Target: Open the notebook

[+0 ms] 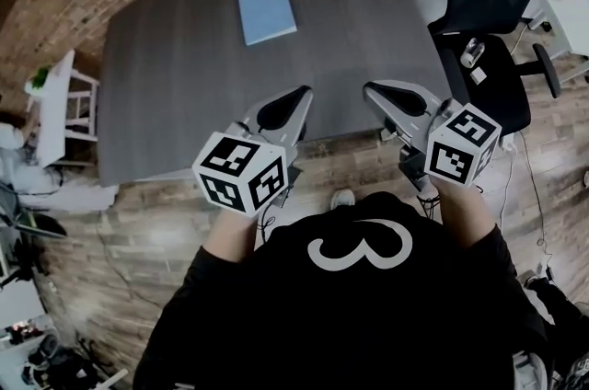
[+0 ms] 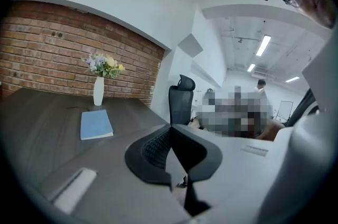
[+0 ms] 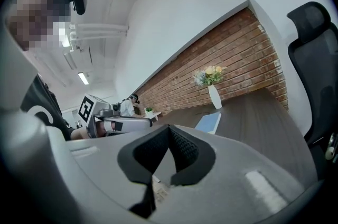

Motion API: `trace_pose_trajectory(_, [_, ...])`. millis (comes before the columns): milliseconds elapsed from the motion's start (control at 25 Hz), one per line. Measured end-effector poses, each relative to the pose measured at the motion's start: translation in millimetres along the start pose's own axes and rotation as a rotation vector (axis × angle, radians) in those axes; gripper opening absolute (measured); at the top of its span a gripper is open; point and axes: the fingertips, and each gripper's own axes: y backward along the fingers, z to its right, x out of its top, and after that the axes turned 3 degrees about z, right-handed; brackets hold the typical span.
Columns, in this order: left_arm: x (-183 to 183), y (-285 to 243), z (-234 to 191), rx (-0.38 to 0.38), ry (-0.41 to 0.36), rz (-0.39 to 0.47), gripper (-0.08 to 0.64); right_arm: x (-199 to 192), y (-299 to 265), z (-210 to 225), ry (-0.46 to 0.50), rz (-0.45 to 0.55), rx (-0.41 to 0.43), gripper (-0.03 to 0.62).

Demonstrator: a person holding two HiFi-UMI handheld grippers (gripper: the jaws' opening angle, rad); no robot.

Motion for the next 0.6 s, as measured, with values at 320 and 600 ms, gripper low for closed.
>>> trace_pose_trajectory(320, [-5,-44,-46,0.043,-0.003,-0.004,0.017,-13,-21,60,-0.043,-0.034,-0.036,0.002])
trace_pose_trajectory(600, [-3,-92,-100,0.13,-0.039,-0.035,0.017,-13,-58,116,-0.095,-0.074,-0.022,0.002])
